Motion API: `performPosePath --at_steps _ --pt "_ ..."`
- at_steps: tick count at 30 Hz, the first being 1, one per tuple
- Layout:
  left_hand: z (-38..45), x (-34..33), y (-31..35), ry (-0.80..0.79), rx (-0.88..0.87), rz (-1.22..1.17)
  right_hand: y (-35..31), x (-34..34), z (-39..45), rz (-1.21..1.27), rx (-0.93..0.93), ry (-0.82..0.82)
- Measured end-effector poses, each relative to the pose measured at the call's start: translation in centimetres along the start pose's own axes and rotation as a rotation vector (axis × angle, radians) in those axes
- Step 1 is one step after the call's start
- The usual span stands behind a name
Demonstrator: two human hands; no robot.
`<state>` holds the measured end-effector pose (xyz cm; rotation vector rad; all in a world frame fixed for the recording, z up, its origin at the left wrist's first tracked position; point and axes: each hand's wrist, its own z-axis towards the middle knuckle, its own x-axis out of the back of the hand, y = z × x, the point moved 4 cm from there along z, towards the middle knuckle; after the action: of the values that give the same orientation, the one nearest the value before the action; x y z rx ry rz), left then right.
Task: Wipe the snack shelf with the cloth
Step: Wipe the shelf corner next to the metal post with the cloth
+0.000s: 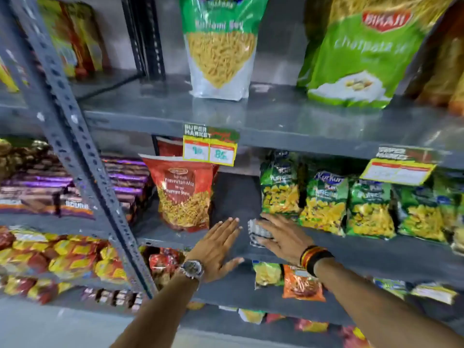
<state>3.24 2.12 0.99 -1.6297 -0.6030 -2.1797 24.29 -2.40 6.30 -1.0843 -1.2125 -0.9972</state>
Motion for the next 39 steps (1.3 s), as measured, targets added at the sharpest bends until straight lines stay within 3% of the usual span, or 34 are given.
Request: performPosePath --at_steps 6,12,18,23,26,30,35,39 --pt "2.4 -4.9 -2.9 -0.064 0.061 0.077 3.6 -5.1 2.9 -0.025 0.046 -0.085" --pt "2.7 -5.8 -3.7 -0.007 0.004 0.118 3.8 -7.4 2.6 0.012 -0.028 0.133" --pt "2.9 -6.3 -3.9 -0.112 0.062 0.15 2.9 -7.5 2.0 0.118 -0.102 0.21" --pt "2.1 -4.0 -2.4 -0.163 0.101 0.178 2.2 -5.6 0.8 0.316 -0.139 0.178" --pt "-0.1 -0.1 0.4 -0.099 0.089 0.155 0.9 -2.2 -1.9 0.601 -0.137 0.221" --pt "-5.1 8.4 4.0 0.043 0.046 0.113 -3.0 4.9 -5.5 0.799 0.033 0.278" --pt "-9.8 21.6 3.0 0.243 0.103 0.224 -8.4 15.9 -6.8 0.721 0.304 0.398" --pt "-10.1 32.3 -0.6 0.366 0.102 0.441 -12.0 23.2 -4.7 0.675 0.41 0.457"
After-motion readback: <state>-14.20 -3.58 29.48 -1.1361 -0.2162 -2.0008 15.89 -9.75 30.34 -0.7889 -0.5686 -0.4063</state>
